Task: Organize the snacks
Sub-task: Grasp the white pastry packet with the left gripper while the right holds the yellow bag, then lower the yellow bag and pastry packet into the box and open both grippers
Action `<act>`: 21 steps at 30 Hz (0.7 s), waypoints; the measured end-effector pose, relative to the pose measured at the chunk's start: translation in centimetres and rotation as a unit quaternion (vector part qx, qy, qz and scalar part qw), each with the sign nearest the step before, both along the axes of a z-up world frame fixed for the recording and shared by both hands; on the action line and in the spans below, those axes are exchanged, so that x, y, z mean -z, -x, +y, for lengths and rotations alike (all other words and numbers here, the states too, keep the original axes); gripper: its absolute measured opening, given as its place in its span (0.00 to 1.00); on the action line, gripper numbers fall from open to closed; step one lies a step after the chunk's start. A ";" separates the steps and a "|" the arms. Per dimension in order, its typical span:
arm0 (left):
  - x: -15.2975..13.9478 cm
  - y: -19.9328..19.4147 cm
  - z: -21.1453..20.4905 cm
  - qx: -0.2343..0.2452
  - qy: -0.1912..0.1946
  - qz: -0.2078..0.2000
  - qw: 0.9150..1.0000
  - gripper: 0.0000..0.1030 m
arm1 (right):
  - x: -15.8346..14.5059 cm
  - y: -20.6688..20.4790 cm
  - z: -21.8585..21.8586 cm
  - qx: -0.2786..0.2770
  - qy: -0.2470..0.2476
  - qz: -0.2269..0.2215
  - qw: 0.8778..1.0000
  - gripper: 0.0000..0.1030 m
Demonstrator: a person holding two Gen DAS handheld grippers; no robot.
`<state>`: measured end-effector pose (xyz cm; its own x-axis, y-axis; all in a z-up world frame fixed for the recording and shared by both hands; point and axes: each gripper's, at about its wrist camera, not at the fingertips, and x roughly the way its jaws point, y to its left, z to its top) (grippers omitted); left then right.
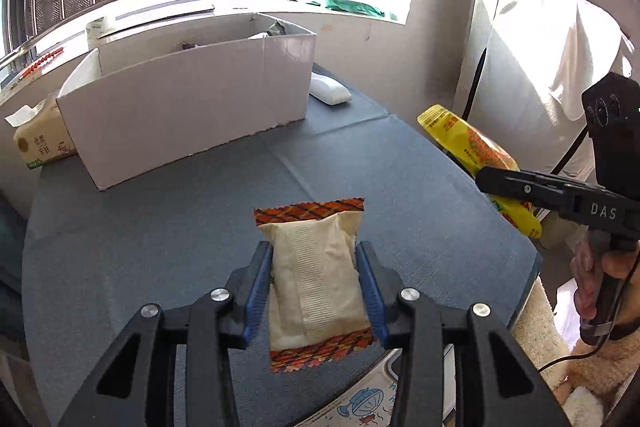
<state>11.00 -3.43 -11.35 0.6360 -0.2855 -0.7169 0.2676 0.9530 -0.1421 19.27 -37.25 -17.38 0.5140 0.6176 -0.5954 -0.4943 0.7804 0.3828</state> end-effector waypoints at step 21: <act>-11.3 -17.9 12.1 -0.119 0.027 -0.097 0.988 0.45 | -10.8 -17.3 16.2 -0.054 0.031 -0.066 0.996 0.34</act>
